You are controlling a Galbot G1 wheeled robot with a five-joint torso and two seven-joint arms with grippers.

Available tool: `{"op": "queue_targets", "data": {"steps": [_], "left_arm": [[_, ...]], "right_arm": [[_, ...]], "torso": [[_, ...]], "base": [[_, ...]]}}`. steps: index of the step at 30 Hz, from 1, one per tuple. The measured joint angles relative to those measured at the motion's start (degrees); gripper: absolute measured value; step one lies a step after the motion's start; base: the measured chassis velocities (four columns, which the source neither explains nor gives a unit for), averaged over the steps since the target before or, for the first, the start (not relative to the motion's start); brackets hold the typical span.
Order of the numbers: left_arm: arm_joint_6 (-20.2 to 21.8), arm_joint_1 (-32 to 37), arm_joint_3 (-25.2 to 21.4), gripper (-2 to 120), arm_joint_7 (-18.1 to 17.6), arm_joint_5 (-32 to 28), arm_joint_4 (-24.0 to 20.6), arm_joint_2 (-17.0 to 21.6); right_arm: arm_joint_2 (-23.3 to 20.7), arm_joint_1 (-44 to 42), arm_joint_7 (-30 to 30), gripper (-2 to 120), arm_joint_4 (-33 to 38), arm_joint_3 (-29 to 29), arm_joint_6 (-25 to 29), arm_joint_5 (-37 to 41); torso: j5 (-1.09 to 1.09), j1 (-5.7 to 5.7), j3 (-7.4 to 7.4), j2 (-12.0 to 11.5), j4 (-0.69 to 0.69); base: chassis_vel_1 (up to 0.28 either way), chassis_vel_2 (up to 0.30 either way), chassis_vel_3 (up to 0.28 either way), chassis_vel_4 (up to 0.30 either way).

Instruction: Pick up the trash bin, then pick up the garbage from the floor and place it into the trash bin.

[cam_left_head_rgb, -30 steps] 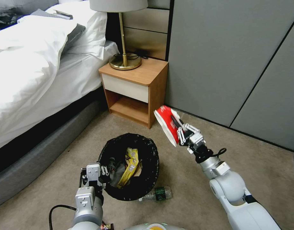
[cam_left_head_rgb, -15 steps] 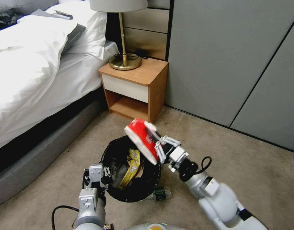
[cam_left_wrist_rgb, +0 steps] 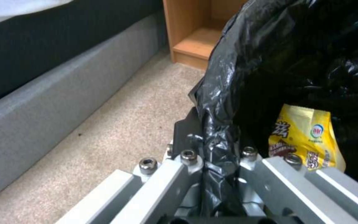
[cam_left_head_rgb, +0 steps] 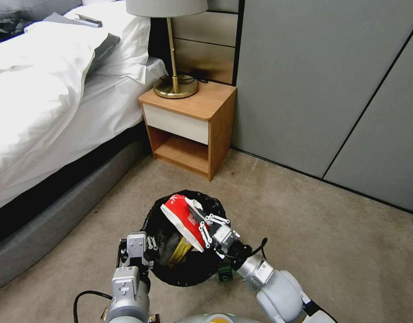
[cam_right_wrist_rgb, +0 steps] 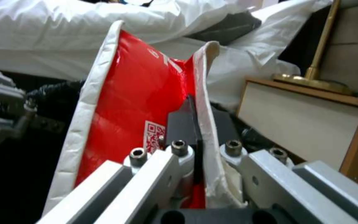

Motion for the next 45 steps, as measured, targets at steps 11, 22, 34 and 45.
{"op": "queue_targets", "data": {"steps": [11, 22, 34, 45], "left_arm": [[-0.03, 0.0, 0.15, 0, 0.04, -0.05, -0.05, 0.21], [0.11, -0.32, -0.14, 0, 0.06, -0.65, -0.13, 0.62], [0.2, -0.55, -0.54, 0, 0.05, -1.01, 0.05, 0.82], [-0.27, -0.88, -1.34, 0, 0.02, -1.08, 1.86, 0.8]], "right_arm": [[0.33, -0.79, 1.58, 26, -2.67, -2.34, -0.39, -3.6], [-1.4, -2.3, 1.48, 66, -2.66, -1.69, -0.21, -4.51], [-2.34, -2.43, 1.26, 105, 1.25, 0.92, -0.09, -4.28], [2.24, -4.87, 4.03, 115, 15.87, 6.47, -2.26, -3.19]], "torso": [[0.0, 0.0, 0.0, 0.0, 0.0], [0.0, 0.0, 0.0, 0.0, 0.0], [0.01, 0.0, 0.0, 0.0, 0.0], [0.0, 0.0, 0.0, 0.0, 0.0]], "base": [[0.0, 0.0, 0.0, 0.0], [0.0, 0.0, 0.0, 0.0], [0.0, 0.0, 0.0, 0.0], [0.0, 0.0, 0.0, 0.0]]}}
